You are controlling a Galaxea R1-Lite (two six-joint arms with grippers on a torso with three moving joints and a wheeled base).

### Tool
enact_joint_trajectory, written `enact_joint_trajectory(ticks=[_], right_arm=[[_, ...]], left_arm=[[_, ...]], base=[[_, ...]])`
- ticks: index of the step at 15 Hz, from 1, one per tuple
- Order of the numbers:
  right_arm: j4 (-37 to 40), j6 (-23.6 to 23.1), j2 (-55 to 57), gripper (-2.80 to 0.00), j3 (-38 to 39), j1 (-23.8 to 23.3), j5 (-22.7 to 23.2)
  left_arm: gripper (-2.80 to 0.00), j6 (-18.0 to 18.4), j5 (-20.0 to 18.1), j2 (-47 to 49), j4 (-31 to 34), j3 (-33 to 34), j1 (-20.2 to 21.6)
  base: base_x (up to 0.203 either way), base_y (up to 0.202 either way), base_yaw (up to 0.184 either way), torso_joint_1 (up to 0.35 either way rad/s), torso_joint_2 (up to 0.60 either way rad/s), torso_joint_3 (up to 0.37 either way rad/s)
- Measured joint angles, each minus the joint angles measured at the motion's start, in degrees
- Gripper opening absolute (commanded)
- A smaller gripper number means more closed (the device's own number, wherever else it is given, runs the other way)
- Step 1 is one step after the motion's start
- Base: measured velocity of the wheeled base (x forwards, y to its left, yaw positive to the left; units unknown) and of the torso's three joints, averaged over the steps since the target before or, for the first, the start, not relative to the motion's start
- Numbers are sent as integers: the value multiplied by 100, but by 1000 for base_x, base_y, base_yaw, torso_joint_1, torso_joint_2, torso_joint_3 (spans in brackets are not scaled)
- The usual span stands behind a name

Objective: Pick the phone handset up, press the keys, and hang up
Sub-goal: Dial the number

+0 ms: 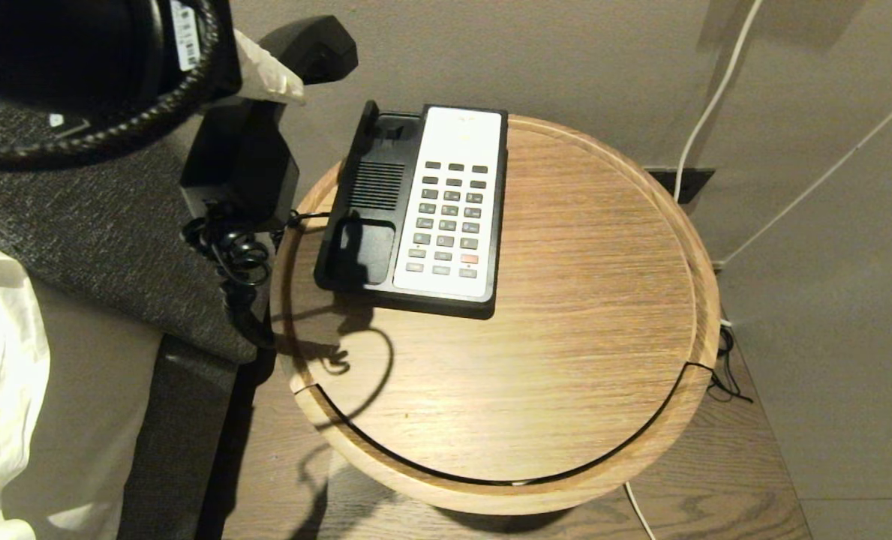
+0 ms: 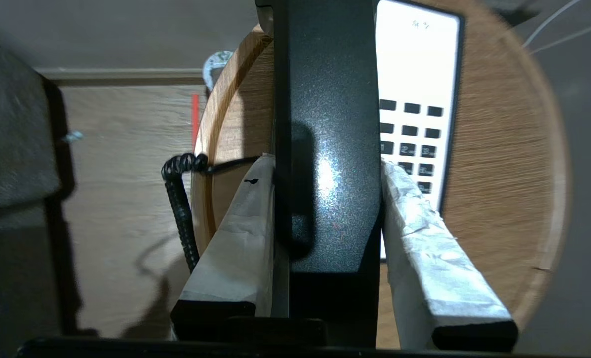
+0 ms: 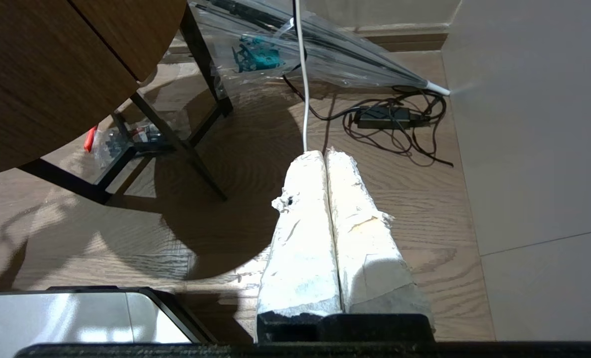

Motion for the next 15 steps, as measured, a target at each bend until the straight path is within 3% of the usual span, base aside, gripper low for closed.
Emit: enact_joint_trajectory(ticks=[7, 10, 15], right_arm=[[4, 0, 0, -280, 0, 0, 5], [3, 0, 0, -280, 0, 4, 0], [2, 0, 0, -280, 0, 0, 0]], left_arm=[[-280, -1318, -590, -922, 868, 29, 35], [-280, -1925, -1083, -1385, 953, 206, 46], [-280, -2392, -1330, -2330, 928, 1133, 46]], base=[[0, 0, 0, 0, 0, 0], [0, 0, 0, 0, 0, 0], [0, 0, 0, 0, 0, 0]])
